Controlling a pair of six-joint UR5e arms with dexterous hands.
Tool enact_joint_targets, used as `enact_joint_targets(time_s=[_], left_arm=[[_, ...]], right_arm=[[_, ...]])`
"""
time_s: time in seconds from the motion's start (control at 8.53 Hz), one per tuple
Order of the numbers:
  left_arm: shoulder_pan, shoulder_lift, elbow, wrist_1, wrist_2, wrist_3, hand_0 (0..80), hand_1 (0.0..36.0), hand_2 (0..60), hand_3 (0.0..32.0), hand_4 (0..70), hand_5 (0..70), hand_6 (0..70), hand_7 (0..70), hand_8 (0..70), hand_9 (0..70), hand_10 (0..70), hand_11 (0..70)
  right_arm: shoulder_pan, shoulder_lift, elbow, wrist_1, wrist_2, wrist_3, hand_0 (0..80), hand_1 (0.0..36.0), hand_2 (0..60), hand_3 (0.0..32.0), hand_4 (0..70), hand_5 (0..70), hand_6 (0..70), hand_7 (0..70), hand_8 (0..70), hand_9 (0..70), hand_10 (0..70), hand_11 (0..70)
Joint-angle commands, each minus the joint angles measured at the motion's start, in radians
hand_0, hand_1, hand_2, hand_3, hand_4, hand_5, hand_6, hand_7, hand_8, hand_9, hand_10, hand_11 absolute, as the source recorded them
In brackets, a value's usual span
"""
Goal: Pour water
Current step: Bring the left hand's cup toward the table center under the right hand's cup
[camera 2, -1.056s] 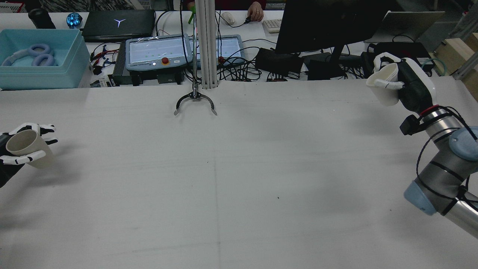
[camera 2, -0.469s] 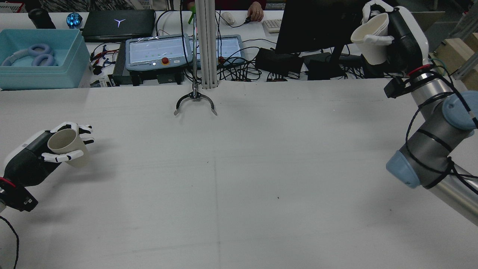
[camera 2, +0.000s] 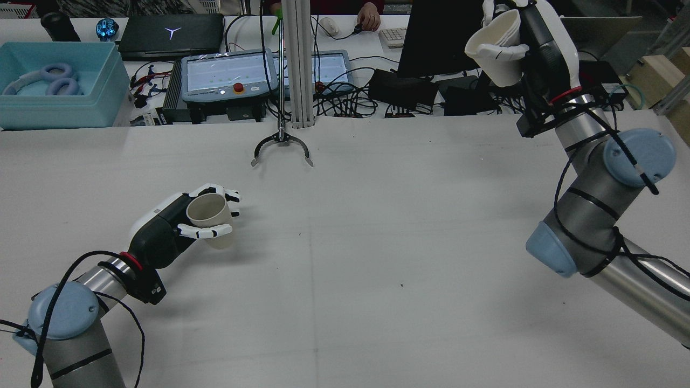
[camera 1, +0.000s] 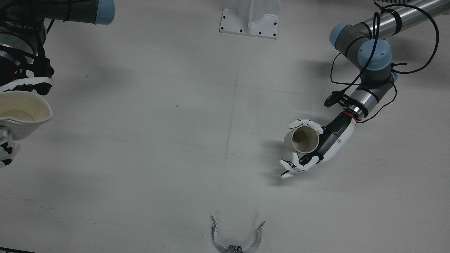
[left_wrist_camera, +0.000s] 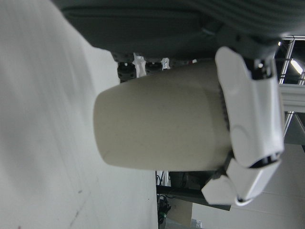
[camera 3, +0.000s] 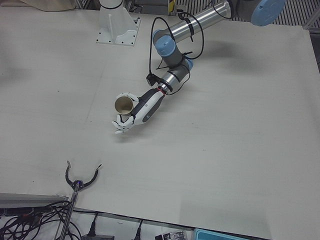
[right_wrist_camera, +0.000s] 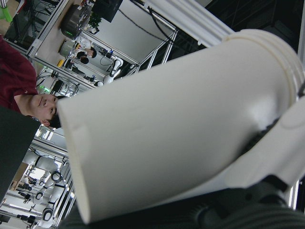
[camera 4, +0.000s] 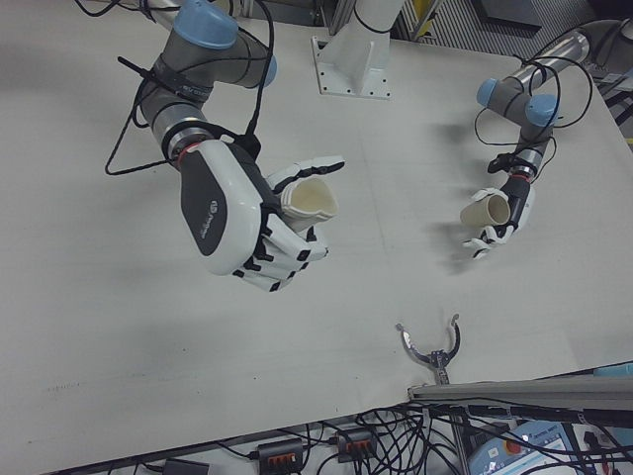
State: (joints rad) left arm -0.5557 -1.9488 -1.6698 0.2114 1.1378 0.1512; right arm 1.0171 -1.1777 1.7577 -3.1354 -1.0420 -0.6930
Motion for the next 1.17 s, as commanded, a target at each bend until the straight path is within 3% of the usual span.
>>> enact_joint_targets(time_s=[0.0, 0.7, 0.94, 1.06], left_arm=[[0.023, -0.232, 0.086, 0.071, 0.000, 0.039, 50.8, 20.3, 33.7, 0.0, 18.2, 70.0, 18.0, 41.8, 9.9, 17.6, 17.2, 26.6], [0.026, -0.407, 0.099, 0.163, 0.000, 0.064, 51.3, 20.8, 34.8, 0.0, 20.7, 70.0, 19.6, 44.4, 10.7, 18.9, 17.5, 26.9], [0.026, -0.410, 0.097, 0.164, 0.000, 0.064, 51.0, 20.6, 34.7, 0.0, 20.2, 70.0, 19.3, 44.0, 10.5, 18.8, 17.4, 26.9], [0.030, -0.414, 0.097, 0.163, 0.000, 0.071, 51.3, 20.8, 34.8, 0.0, 20.5, 70.0, 19.6, 44.3, 10.6, 18.9, 17.5, 26.9]], right_arm=[[-0.130, 0.012, 0.084, 0.001, 0.053, -0.140, 44.0, 0.0, 14.3, 0.0, 27.4, 70.0, 70.0, 70.0, 65.8, 70.0, 48.3, 67.4], [-0.215, 0.044, 0.108, 0.002, 0.036, -0.466, 46.2, 3.5, 18.0, 0.0, 27.2, 70.0, 70.0, 70.0, 60.7, 70.0, 48.2, 67.7], [-0.215, 0.041, 0.216, -0.041, -0.053, -0.680, 46.6, 4.6, 19.1, 0.0, 26.7, 70.0, 70.0, 70.0, 58.6, 70.0, 47.1, 66.2], [-0.215, 0.040, 0.282, -0.090, -0.062, -0.774, 48.4, 9.4, 26.8, 0.0, 30.2, 70.0, 70.0, 70.0, 53.1, 70.0, 45.6, 64.4]])
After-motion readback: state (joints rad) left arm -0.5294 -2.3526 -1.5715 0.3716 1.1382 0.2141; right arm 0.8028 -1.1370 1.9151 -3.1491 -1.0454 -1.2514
